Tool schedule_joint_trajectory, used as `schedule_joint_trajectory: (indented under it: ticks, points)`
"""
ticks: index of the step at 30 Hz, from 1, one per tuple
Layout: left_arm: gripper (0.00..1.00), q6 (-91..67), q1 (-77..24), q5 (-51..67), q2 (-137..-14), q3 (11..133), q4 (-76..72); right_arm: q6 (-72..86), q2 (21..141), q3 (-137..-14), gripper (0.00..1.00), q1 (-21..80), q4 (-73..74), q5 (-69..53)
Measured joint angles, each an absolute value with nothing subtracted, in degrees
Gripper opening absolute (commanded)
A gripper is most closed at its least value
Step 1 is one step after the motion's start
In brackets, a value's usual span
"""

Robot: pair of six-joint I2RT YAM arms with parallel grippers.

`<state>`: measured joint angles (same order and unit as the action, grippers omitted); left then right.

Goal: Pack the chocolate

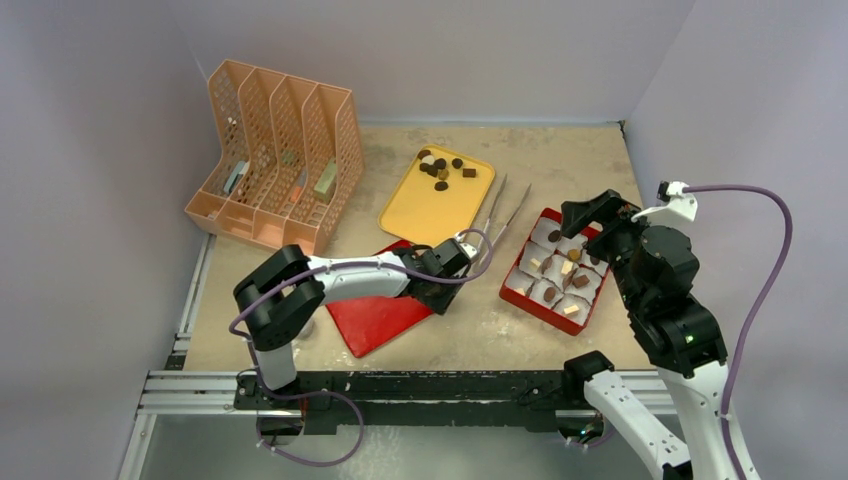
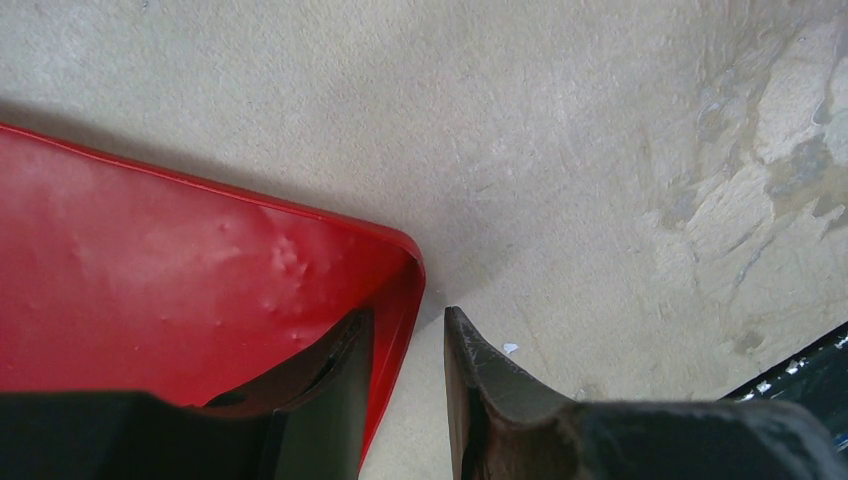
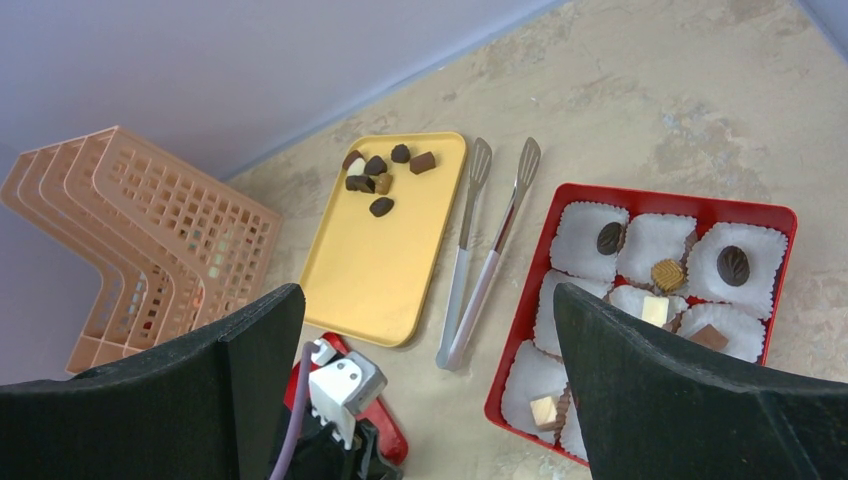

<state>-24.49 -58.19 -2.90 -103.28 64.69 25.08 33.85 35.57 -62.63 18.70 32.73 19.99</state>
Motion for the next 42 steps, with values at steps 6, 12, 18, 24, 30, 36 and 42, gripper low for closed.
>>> schedule_joint_trajectory:
  ticks: [6,12,18,24,30,36,42]
  points:
    - [0.27,-24.95,-58.78,-2.9,-103.33,64.12,23.46,33.85,35.57,-62.63,0.96,18.7,32.73,19.99]
    - [0.2,-25.52,-60.1,-3.99,-103.31,63.48,22.61,33.85,35.53,-62.61,0.96,18.7,32.73,19.99]
    - [0.05,-25.58,-61.52,-7.51,-103.26,62.98,21.71,33.91,35.48,-62.37,0.96,18.7,32.67,19.99]
    - [0.0,-25.98,-62.94,-8.95,-102.63,62.46,21.82,33.91,35.33,-62.37,0.96,18.7,32.67,20.03]
    - [0.0,-26.52,-63.79,-7.22,-97.97,62.7,25.85,33.93,34.79,-62.37,0.95,18.7,32.58,19.99]
    - [0.0,-27.57,-63.79,-4.4,-89.54,66.61,30.39,32.95,34.96,-61.71,0.91,18.7,29.87,16.67]
    - [0.0,-27.4,-63.79,-0.43,-84.05,69.84,32.42,25.67,38.5,-56.73,0.83,18.7,20.49,2.22]
